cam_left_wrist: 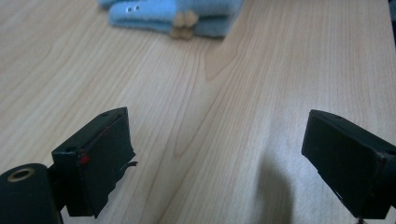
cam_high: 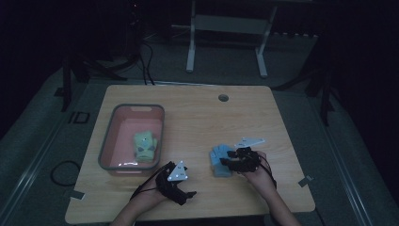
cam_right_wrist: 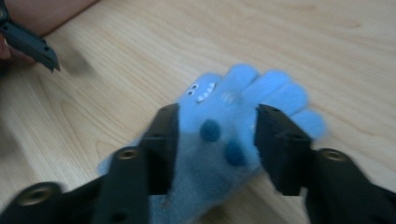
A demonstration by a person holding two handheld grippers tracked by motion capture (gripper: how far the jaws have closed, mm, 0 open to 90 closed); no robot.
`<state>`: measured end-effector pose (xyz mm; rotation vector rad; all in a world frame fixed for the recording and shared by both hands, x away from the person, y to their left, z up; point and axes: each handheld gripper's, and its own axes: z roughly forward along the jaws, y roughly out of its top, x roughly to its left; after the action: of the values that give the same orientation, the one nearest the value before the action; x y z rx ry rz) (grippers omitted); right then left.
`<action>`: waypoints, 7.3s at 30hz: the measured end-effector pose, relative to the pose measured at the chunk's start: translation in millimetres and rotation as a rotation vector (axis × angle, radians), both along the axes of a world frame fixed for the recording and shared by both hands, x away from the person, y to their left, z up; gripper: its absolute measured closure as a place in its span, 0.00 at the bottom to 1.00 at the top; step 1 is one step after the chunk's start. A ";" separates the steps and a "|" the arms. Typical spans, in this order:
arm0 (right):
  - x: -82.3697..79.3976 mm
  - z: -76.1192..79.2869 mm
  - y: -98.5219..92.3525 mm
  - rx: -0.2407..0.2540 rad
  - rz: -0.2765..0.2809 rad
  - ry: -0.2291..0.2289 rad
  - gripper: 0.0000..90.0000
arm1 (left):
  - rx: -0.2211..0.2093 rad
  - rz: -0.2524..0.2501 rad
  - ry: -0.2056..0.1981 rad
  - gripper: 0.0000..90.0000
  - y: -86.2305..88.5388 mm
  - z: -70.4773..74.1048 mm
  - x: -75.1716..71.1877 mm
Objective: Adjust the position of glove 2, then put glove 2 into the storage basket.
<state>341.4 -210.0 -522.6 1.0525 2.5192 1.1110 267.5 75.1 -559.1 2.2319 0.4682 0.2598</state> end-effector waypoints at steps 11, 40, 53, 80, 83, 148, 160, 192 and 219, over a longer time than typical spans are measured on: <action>-1.6 10.7 -18.3 0.038 0.042 0.007 0.16 | 0.000 -0.012 0.039 0.10 -11.8 8.6 -5.3; 19.8 20.0 -39.3 0.036 0.000 -0.014 0.43 | 0.032 -0.166 -0.091 0.20 -66.2 31.8 14.7; 51.2 -0.9 -23.2 0.033 -0.029 0.065 0.43 | 0.098 -0.240 -0.186 0.38 -96.6 21.1 34.2; 55.3 -25.9 -5.5 0.006 0.063 0.137 0.67 | 0.224 -0.214 -0.198 0.79 -106.4 8.5 48.1; 54.8 -27.1 -3.1 0.023 0.087 0.159 0.76 | 0.219 -0.213 -0.173 0.81 -105.3 9.8 50.2; 75.8 84.0 105.6 0.156 0.190 0.057 0.91 | 0.292 -0.053 -0.280 0.85 -4.4 111.4 45.9; 78.6 92.0 144.3 0.166 0.237 0.053 0.91 | 0.320 0.000 -0.286 0.85 28.3 118.5 40.3; 79.9 63.7 254.0 0.149 0.331 0.102 0.91 | 0.364 0.132 -0.208 0.84 120.7 97.5 25.0; 91.0 31.4 265.4 0.070 0.323 0.136 0.65 | 0.396 0.098 -0.048 0.77 124.1 61.0 49.2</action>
<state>432.4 55.4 -491.2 0.7766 2.8531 1.2535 316.6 199.2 -498.1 2.5823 0.5375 0.4916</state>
